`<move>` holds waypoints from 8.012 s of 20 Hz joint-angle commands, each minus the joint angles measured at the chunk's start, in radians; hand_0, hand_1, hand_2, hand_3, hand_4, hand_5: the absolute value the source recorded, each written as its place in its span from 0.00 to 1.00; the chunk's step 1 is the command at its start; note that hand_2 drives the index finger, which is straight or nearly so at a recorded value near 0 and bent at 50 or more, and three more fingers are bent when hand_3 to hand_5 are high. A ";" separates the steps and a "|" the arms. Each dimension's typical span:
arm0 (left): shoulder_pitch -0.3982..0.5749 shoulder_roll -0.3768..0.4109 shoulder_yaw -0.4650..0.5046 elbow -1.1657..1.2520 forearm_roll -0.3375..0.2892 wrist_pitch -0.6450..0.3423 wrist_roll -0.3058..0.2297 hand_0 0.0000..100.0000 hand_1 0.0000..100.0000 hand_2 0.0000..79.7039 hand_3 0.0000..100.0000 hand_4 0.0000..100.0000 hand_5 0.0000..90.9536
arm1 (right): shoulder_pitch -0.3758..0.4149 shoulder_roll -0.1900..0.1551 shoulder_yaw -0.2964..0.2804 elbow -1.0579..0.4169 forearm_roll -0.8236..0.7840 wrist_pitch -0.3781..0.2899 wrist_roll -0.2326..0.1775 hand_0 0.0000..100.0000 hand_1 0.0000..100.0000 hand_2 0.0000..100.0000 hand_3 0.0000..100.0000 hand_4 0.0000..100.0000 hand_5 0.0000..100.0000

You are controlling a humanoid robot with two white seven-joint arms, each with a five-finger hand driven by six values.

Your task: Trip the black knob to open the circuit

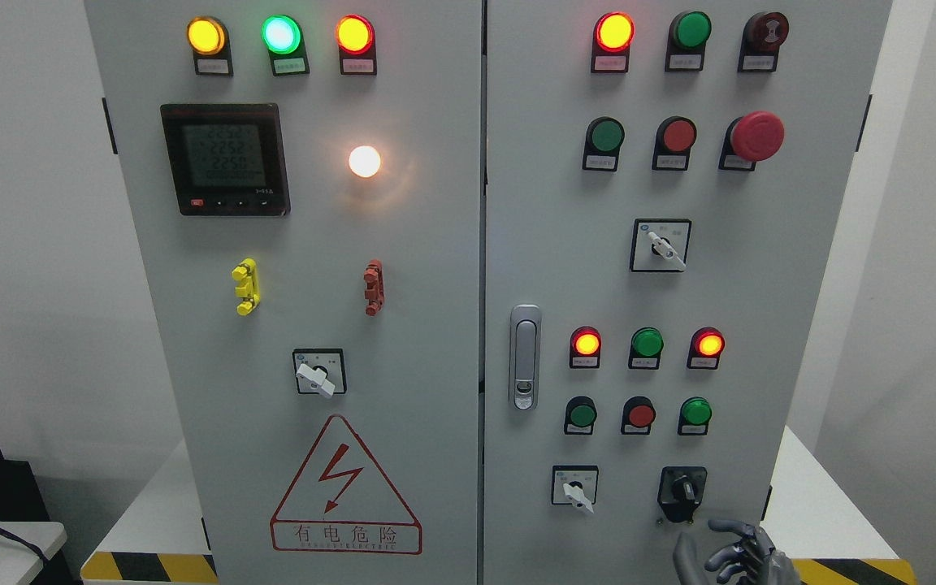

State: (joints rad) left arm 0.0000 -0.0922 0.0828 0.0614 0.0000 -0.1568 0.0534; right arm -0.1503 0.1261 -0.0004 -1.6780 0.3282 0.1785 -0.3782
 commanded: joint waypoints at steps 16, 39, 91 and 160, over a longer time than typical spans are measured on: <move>-0.008 0.000 0.000 0.000 -0.034 0.000 0.000 0.12 0.39 0.00 0.00 0.00 0.00 | -0.063 0.001 0.002 0.072 0.002 0.003 0.001 0.20 0.78 0.45 0.82 0.89 0.97; -0.008 0.000 0.000 0.000 -0.032 0.000 0.000 0.12 0.39 0.00 0.00 0.00 0.00 | -0.078 0.003 0.005 0.078 0.002 0.016 -0.008 0.32 0.79 0.45 0.81 0.89 0.97; -0.008 0.000 0.000 0.000 -0.032 0.000 0.000 0.12 0.39 0.00 0.00 0.00 0.00 | -0.094 0.007 0.019 0.080 0.002 0.035 -0.007 0.51 0.78 0.52 0.87 0.91 0.96; -0.008 0.000 0.000 0.000 -0.032 0.000 0.000 0.12 0.39 0.00 0.00 0.00 0.00 | -0.112 0.009 0.028 0.092 -0.090 0.036 0.009 0.54 0.74 0.61 0.93 0.95 0.97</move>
State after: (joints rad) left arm 0.0000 -0.0922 0.0828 0.0614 0.0000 -0.1569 0.0533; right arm -0.2538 0.1340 0.0000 -1.5880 0.2466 0.2164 -0.3697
